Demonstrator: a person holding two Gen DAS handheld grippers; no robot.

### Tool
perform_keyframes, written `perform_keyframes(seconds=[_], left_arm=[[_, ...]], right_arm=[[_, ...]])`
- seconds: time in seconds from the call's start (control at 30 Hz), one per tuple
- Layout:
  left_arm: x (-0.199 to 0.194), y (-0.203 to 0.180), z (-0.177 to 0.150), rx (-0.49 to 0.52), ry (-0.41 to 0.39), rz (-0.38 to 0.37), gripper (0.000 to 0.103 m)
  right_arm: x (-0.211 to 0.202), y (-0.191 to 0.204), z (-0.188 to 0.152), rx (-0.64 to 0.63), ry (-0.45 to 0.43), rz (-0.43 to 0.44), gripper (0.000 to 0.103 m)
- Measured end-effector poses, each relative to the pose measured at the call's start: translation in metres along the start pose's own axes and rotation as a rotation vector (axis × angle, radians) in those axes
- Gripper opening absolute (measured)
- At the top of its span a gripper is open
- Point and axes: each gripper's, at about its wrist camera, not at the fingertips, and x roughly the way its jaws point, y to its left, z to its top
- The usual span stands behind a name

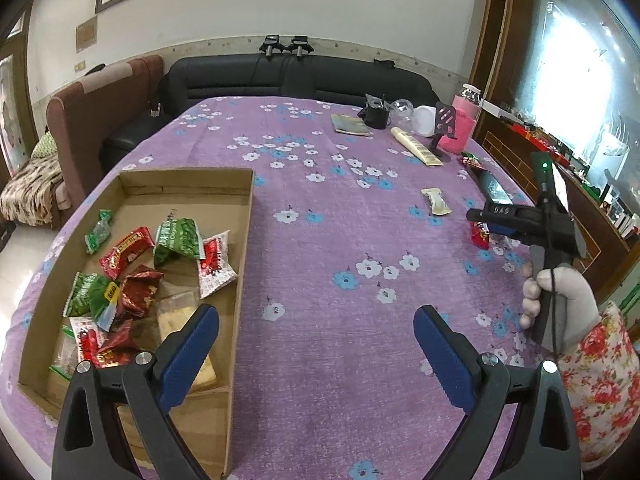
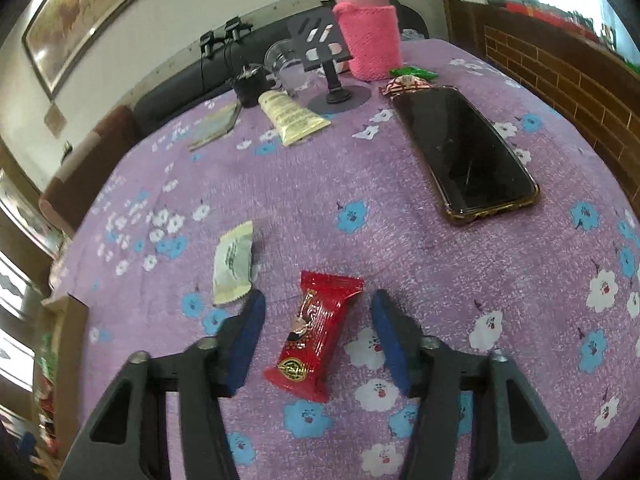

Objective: Organize snacks
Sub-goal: 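Grasp the red wrapped candy with the right tool while the left tool grasps the white-wrapped bar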

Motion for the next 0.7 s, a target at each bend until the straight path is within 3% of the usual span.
perform_keyframes(seconds=[0.03, 0.17, 0.43, 0.53, 0.57, 0.63, 0.7], left_arm=[[0.001, -0.001, 0.001, -0.005, 0.007, -0.012, 0.099], [0.008, -0.012, 0.016, 0.003, 0.029, -0.085, 0.099], [0.048, -0.079, 0.084, 0.048, 0.032, -0.249, 0.099], [0.085, -0.113, 0.106, 0.087, 0.041, -0.233, 0.098], [0.098, -0.120, 0.110, 0.094, 0.052, -0.228, 0.096], [0.128, -0.133, 0.115, 0.096, 0.094, -0.219, 0.080], [0.154, -0.138, 0.117, 0.060, 0.146, -0.223, 0.070]], right_arm=[[0.000, 0.001, -0.001, -0.015, 0.000, -0.009, 0.020], [-0.002, -0.005, -0.003, -0.001, 0.007, 0.006, 0.020], [-0.009, -0.017, -0.008, 0.051, 0.038, 0.090, 0.020], [-0.010, -0.018, -0.013, 0.066, 0.052, 0.125, 0.020], [-0.011, -0.018, -0.013, 0.065, 0.052, 0.125, 0.020], [-0.010, -0.020, -0.013, 0.077, 0.053, 0.136, 0.020], [-0.010, -0.025, -0.012, 0.104, 0.057, 0.152, 0.019]])
